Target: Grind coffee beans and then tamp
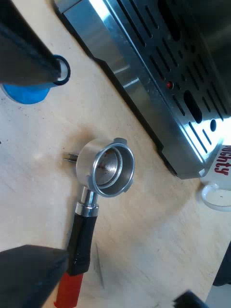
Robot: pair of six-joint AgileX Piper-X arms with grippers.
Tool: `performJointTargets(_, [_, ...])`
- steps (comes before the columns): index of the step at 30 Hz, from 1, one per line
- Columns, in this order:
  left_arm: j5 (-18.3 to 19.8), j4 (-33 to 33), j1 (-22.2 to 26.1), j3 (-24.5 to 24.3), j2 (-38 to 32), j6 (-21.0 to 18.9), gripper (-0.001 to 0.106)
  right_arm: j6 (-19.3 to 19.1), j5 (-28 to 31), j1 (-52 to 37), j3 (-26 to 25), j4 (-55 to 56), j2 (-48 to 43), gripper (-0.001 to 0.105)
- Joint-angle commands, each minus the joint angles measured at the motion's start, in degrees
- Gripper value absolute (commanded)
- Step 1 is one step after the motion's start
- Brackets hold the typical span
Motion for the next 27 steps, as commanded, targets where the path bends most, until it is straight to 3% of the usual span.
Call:
performJointTargets(1, [-0.59, -0.19, -0.36, -0.08, -0.34, 0.3, 0.069, -3.16, 0.34, -0.23, -0.4, -1.86, -2.96, 0.07])
performJointTargets(9, [-0.74, -0.19, -0.36, -2.17, -0.34, -0.6, 0.07, -11.71, -1.51, -0.23, -0.4, -11.13, -7.31, 0.07])
performJointTargets(11, [-4.11, -0.04, -0.36, -4.43, -0.34, -0.58, 0.075, -14.0, -3.99, -0.23, -0.4, -12.35, -7.33, 0.07])
performJointTargets(14, [-8.49, 0.05, -0.36, -6.4, -0.34, -0.58, 0.077, -14.25, -5.32, -0.23, -0.4, -12.36, -7.03, 0.07])
performJointTargets(27, [-12.2, 4.54, -0.36, -6.86, 1.34, 0.7, 0.075, -14.25, -5.31, -0.23, -0.4, -12.36, -7.05, 0.07])
